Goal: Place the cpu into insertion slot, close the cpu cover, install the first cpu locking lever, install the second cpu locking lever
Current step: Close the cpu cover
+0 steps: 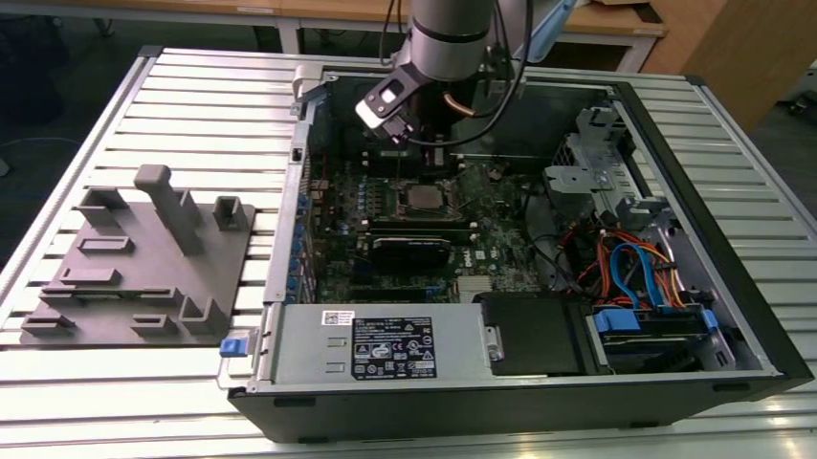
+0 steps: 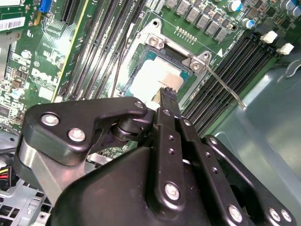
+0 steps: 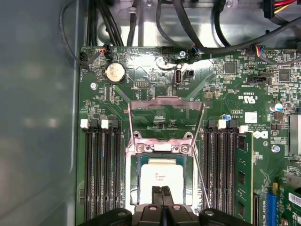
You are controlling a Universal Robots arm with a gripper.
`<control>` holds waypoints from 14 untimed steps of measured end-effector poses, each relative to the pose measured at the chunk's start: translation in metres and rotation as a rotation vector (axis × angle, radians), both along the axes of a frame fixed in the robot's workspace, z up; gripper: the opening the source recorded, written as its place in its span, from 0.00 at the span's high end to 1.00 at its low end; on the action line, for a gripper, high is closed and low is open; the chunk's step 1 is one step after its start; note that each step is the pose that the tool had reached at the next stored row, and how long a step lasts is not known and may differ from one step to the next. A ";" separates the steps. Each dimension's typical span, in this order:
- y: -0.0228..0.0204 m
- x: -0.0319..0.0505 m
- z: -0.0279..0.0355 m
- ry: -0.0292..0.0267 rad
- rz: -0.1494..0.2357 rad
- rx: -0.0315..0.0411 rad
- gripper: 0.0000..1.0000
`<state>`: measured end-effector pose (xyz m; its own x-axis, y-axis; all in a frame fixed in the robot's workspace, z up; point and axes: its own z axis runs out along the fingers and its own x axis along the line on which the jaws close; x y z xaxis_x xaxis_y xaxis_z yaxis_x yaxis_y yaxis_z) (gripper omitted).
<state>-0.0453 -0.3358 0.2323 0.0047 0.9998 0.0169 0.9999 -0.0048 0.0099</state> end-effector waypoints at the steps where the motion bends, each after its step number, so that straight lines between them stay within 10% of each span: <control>1: 0.0000 0.0000 0.0007 0.0000 0.000 0.0001 0.90; 14: 0.0000 0.0009 0.0034 0.0001 0.000 -0.0001 0.90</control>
<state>-0.0444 -0.3359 0.2357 0.0046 0.9998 0.0168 0.9999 -0.0048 0.0098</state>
